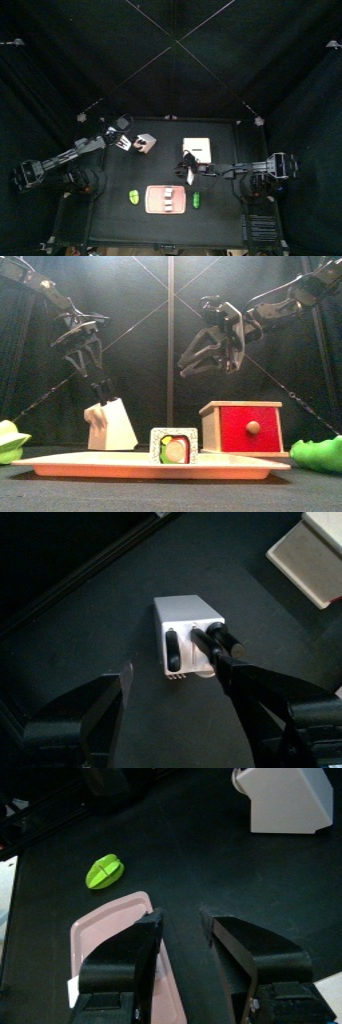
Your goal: Grab white sushi piece from plate
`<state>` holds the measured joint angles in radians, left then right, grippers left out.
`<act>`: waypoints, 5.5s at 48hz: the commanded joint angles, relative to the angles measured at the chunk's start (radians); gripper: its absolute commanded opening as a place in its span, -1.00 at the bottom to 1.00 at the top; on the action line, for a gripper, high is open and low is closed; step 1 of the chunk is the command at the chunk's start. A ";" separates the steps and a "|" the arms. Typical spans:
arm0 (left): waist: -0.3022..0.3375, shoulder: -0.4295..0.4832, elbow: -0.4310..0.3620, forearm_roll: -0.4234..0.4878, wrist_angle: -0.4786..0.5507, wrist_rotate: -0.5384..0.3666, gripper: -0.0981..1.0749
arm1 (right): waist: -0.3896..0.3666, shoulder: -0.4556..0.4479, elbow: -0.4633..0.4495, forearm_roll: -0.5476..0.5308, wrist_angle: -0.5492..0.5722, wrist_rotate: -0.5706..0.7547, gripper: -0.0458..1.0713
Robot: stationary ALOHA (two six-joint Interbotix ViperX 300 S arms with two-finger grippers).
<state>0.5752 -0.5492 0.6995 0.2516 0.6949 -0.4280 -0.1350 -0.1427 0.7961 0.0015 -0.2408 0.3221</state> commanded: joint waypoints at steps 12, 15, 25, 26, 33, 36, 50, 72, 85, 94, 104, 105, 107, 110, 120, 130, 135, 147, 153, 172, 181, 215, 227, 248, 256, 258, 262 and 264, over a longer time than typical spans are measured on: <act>-0.176 -0.124 0.006 0.023 -0.057 0.002 0.83 | 0.003 -0.017 0.003 -0.008 0.008 0.000 0.42; -0.230 -0.137 0.026 0.035 -0.097 0.002 0.83 | 0.005 -0.017 0.003 -0.008 0.018 0.000 0.42; -0.397 -0.138 0.117 0.055 -0.290 -0.005 0.83 | 0.006 -0.021 0.003 0.018 0.034 0.005 0.42; -0.407 -0.137 0.124 0.055 -0.307 -0.006 0.83 | 0.005 -0.021 0.002 0.031 0.034 0.008 0.42; -0.451 -0.137 0.179 0.048 -0.434 -0.003 0.83 | 0.006 -0.021 0.005 0.064 0.034 0.034 0.42; -0.469 -0.137 0.199 0.049 -0.483 0.000 0.83 | 0.006 -0.021 0.003 0.066 0.034 0.044 0.42; -0.540 -0.101 0.288 0.135 -0.701 0.015 0.83 | 0.029 -0.015 0.017 0.012 0.040 0.048 0.42; -0.606 0.235 0.270 0.290 -0.853 0.049 0.83 | 0.081 -0.005 0.025 -0.095 0.084 0.049 0.42; -0.598 0.391 0.175 0.285 -0.854 0.048 0.82 | 0.083 -0.009 0.023 -0.092 0.084 0.049 0.42; -0.600 0.492 0.103 0.216 -0.850 0.049 0.82 | 0.077 -0.049 0.020 -0.048 0.084 0.051 0.42; -0.601 0.558 0.026 0.112 -0.830 0.051 0.82 | 0.049 -0.130 0.077 0.043 0.075 0.049 0.42; -0.601 0.565 0.020 0.103 -0.827 0.051 0.82 | 0.046 -0.138 0.087 0.049 0.071 0.049 0.42; -0.604 0.580 0.009 0.086 -0.819 0.051 0.82 | 0.043 -0.153 0.104 0.061 0.058 0.049 0.42; -0.606 0.600 -0.003 0.075 -0.808 0.051 0.82 | 0.043 -0.181 0.133 0.072 0.034 0.049 0.42; -0.606 0.647 -0.032 0.069 -0.755 0.051 0.82 | 0.046 -0.250 0.195 0.087 -0.011 0.049 0.42; -0.612 0.646 -0.038 0.071 -0.735 0.052 0.82 | 0.049 -0.265 0.215 0.103 -0.015 0.049 0.42; -0.624 0.647 -0.038 0.077 -0.735 0.054 0.82 | 0.049 -0.259 0.209 0.103 -0.015 0.049 0.42; -0.634 0.652 -0.040 0.098 -0.726 0.052 0.82 | 0.049 -0.253 0.207 0.103 -0.015 0.049 0.42; -0.635 0.657 -0.043 0.097 -0.724 0.052 0.82 | 0.048 -0.253 0.209 0.103 -0.015 0.049 0.42; -0.627 0.684 -0.061 0.097 -0.713 0.052 0.81 | 0.044 -0.250 0.212 0.103 -0.015 0.049 0.42; -0.627 0.686 -0.064 0.098 -0.696 0.052 0.77 | 0.041 -0.247 0.209 0.103 -0.015 0.049 0.42; -0.634 0.695 -0.069 0.100 -0.695 0.054 0.45 | 0.041 -0.227 0.202 0.103 -0.015 0.049 0.42; -0.632 0.706 -0.075 0.103 -0.695 0.054 0.46 | 0.041 -0.224 0.202 0.103 -0.015 0.049 0.42; -0.637 0.716 -0.083 0.121 -0.695 0.055 0.46 | 0.041 -0.212 0.198 0.103 -0.015 0.049 0.42; -0.637 0.718 -0.084 0.121 -0.693 0.055 0.44 | 0.041 -0.209 0.196 0.103 -0.015 0.049 0.42; -0.635 0.718 -0.084 0.120 -0.695 0.055 0.44 | 0.040 -0.209 0.196 0.104 -0.015 0.049 0.42; -0.635 0.719 -0.084 0.121 -0.695 0.055 0.44 | 0.041 -0.209 0.196 0.103 -0.015 0.049 0.42; -0.635 0.719 -0.086 0.120 -0.695 0.055 0.43 | 0.041 -0.207 0.196 0.103 -0.015 0.049 0.42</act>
<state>-0.0614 0.1733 0.6320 0.3682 -0.0015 -0.3743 -0.0920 -0.3405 1.0155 0.1043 -0.2470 0.3728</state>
